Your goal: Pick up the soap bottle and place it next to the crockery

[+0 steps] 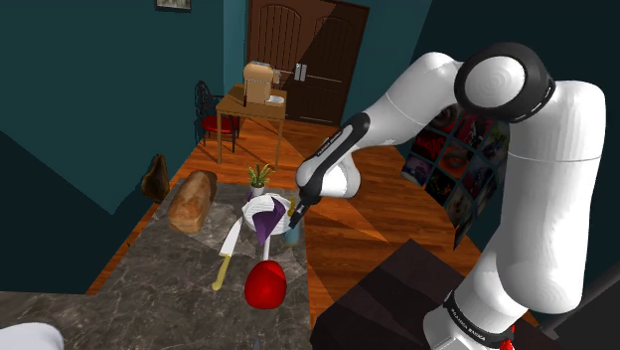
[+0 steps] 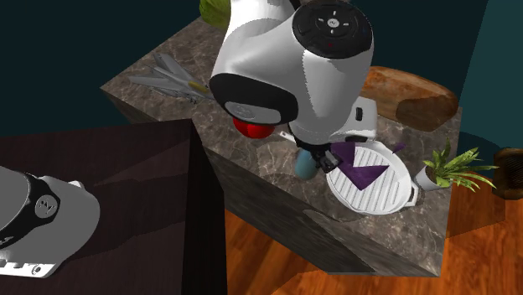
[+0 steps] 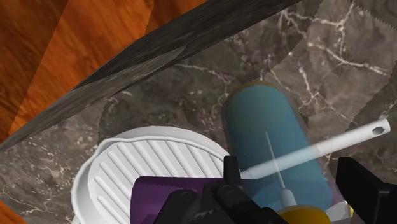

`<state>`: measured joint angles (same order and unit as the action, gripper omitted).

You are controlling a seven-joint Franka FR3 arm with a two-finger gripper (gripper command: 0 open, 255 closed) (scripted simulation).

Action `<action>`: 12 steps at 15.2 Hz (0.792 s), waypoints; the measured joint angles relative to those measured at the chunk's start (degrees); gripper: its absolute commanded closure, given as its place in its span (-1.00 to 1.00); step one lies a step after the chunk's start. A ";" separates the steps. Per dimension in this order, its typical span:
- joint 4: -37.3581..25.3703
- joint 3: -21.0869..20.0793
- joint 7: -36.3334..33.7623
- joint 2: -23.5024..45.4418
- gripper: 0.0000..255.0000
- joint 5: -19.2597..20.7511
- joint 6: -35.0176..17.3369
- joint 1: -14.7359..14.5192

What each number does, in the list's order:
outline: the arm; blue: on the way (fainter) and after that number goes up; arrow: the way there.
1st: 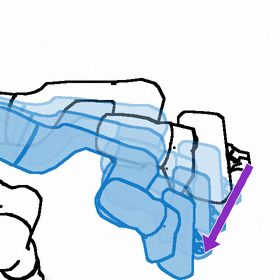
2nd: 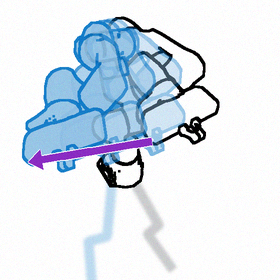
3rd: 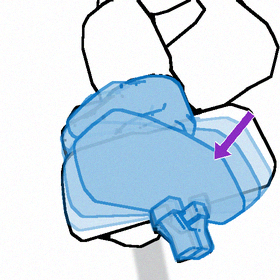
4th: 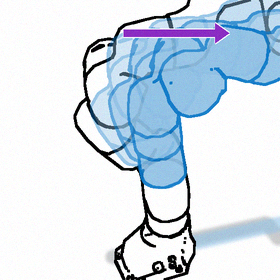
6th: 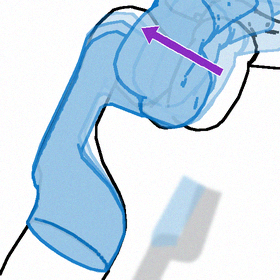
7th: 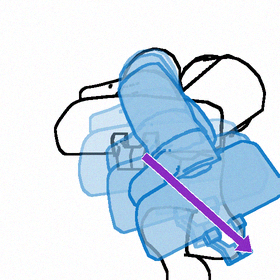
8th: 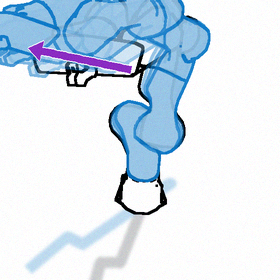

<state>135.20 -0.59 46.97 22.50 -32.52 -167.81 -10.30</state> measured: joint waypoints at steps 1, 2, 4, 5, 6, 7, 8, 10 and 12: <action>0.23 0.54 -0.47 -0.81 1.00 0.53 0.62 -0.35; 0.36 1.02 -1.04 -1.45 1.00 1.04 1.15 -0.76; 0.76 2.13 -2.38 -3.12 1.00 2.31 2.43 -1.70; 1.04 2.66 -3.05 -4.02 1.00 2.96 3.06 -2.14; 0.95 3.18 -3.76 -4.62 1.00 3.67 3.74 -2.54; 1.21 3.63 -4.26 -5.46 1.00 4.26 4.34 -2.81; 1.54 4.02 -4.76 -6.30 1.00 4.80 4.83 -3.09; 1.73 4.88 -5.98 -7.80 1.00 6.15 6.12 -3.66; 1.89 5.67 -7.30 -9.31 1.00 7.57 7.42 -4.22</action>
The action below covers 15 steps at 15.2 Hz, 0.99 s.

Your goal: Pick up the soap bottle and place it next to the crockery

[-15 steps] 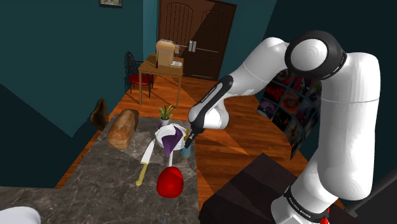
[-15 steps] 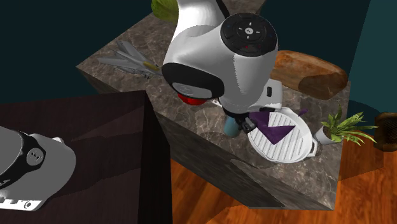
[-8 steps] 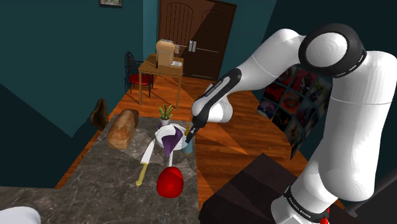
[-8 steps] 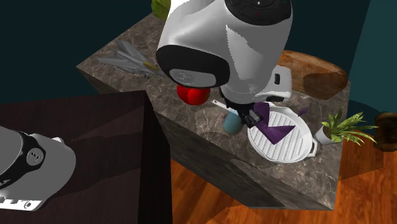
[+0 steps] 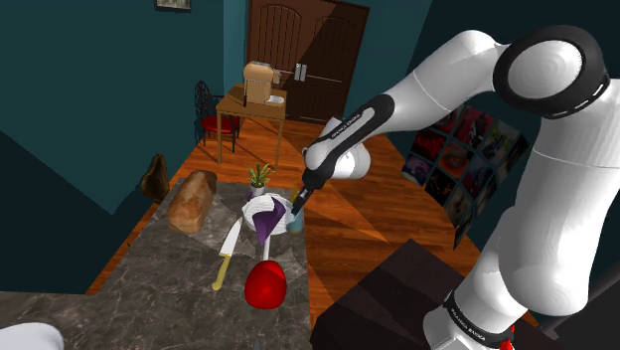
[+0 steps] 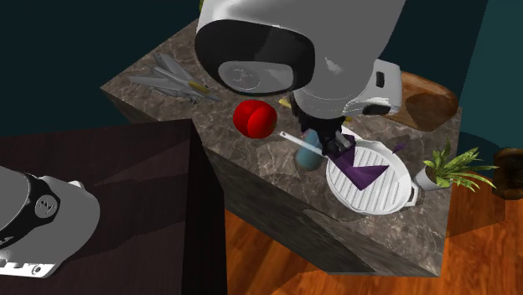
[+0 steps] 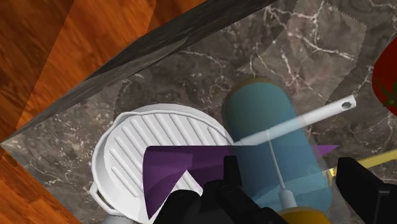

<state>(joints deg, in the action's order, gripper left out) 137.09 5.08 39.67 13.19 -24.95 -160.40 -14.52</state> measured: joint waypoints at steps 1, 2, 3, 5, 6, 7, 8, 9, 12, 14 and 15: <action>-0.08 0.38 -0.71 -0.68 1.00 0.76 0.73 -0.26; -0.04 0.67 -1.26 -1.34 1.00 1.38 1.32 -0.45; 0.29 0.99 -1.80 -2.29 1.00 2.04 1.92 -0.62; 0.17 1.54 -3.00 -3.61 1.00 3.39 3.28 -0.93; -0.04 1.79 -3.61 -4.19 1.00 4.07 4.03 -1.05; 0.01 2.05 -4.10 -5.00 1.00 4.73 4.77 -1.12; 0.02 2.26 -4.46 -5.67 1.00 5.25 5.40 -1.13; 0.05 2.41 -5.10 -6.40 1.00 5.89 6.05 -1.27; -0.48 2.89 -6.61 -8.30 1.00 7.68 8.37 -1.37; -0.47 3.07 -7.59 -9.70 1.00 8.74 9.67 -1.46; -0.65 3.13 -8.06 -10.25 1.00 9.22 10.36 -1.48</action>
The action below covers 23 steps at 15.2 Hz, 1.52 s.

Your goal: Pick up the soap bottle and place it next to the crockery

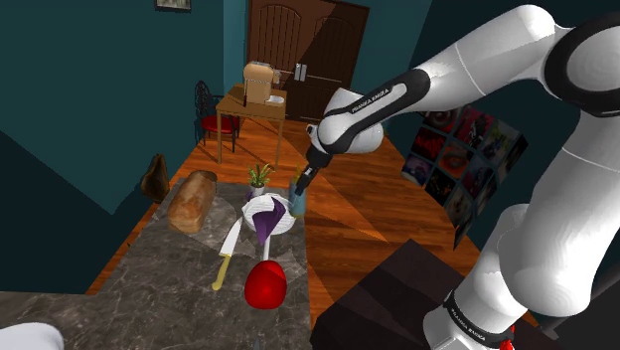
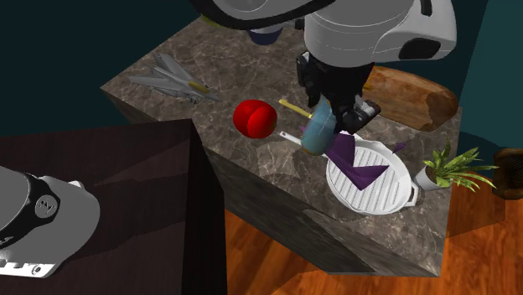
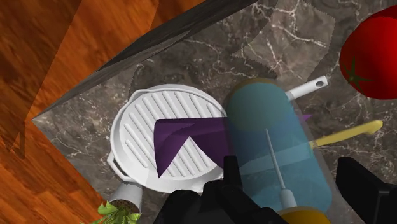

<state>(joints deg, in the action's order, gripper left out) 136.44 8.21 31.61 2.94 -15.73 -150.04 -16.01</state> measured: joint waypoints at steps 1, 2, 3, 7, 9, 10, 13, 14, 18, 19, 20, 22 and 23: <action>-0.24 0.05 -0.46 -0.52 1.00 0.47 0.72 -0.02; -0.40 0.14 -0.92 -1.27 1.00 1.01 1.59 0.00; -0.67 0.15 -1.38 -1.76 1.00 1.44 2.30 -0.02; -1.46 0.32 -2.73 -4.06 1.00 3.02 5.26 0.11; -1.91 0.30 -3.40 -5.00 1.00 3.66 6.60 0.13; -2.05 0.26 -3.78 -5.55 1.00 3.99 7.26 0.12; -3.08 0.37 -4.41 -6.99 1.00 4.85 9.68 0.33; -3.35 0.33 -4.62 -7.15 1.00 4.99 10.09 0.32; -2.63 -2.22 -9.86 -8.29 1.00 6.29 9.92 -1.54; -2.56 -2.99 -11.32 -8.09 1.00 6.50 9.48 -2.11; -2.75 -3.87 -13.14 -8.21 1.00 6.94 9.62 -2.74; -2.79 -5.55 -16.48 -8.20 1.00 7.62 9.31 -3.95; -2.56 -6.37 -18.10 -8.00 1.00 7.91 8.74 -4.55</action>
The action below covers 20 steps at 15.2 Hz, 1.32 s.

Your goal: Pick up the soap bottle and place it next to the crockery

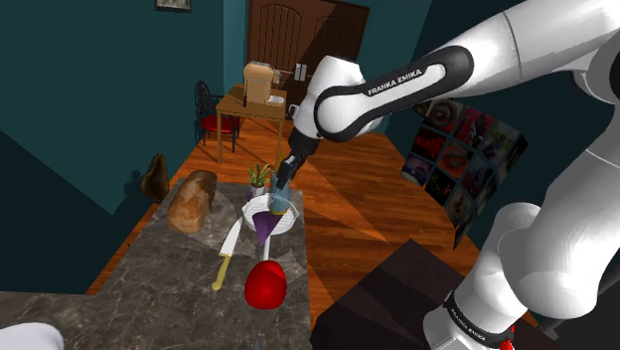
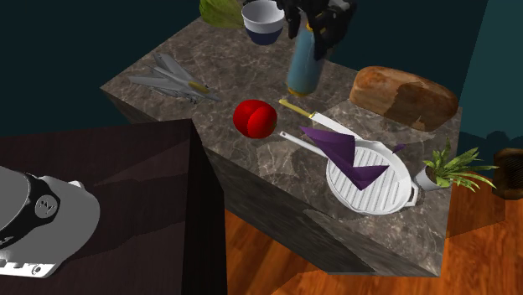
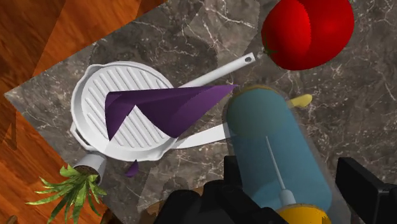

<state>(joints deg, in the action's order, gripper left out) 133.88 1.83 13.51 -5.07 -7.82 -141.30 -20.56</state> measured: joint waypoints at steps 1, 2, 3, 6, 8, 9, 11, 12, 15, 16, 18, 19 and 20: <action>-0.34 -0.93 -1.93 -0.06 1.00 0.47 0.24 -0.66; -0.35 -1.87 -3.83 0.09 1.00 0.87 -0.05 -1.34; -1.05 -2.65 -5.42 0.91 1.00 1.21 -0.29 -1.90; -1.67 -5.16 -10.78 1.59 1.00 2.56 -0.68 -3.80; -3.12 -6.61 -14.11 2.77 1.00 3.57 -0.58 -4.93; -3.67 -7.55 -16.26 3.26 1.00 4.26 -0.62 -5.72; -4.80 -8.77 -19.34 4.07 1.00 5.27 -0.38 -6.79; -5.82 -9.66 -21.53 4.77 1.00 6.05 -0.12 -7.61; -9.09 -11.33 -26.34 7.44 1.00 8.01 0.48 -9.37; -10.44 -11.84 -28.01 8.54 1.00 8.76 0.76 -10.03; -12.60 -12.88 -31.61 10.54 1.00 10.35 1.00 -11.56; -14.19 -13.28 -33.22 11.78 1.00 11.16 1.42 -12.30; -15.50 -13.67 -34.73 12.45 1.00 11.80 2.11 -13.03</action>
<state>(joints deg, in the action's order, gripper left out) 118.38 -11.83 -21.22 7.39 3.99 -139.19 -33.59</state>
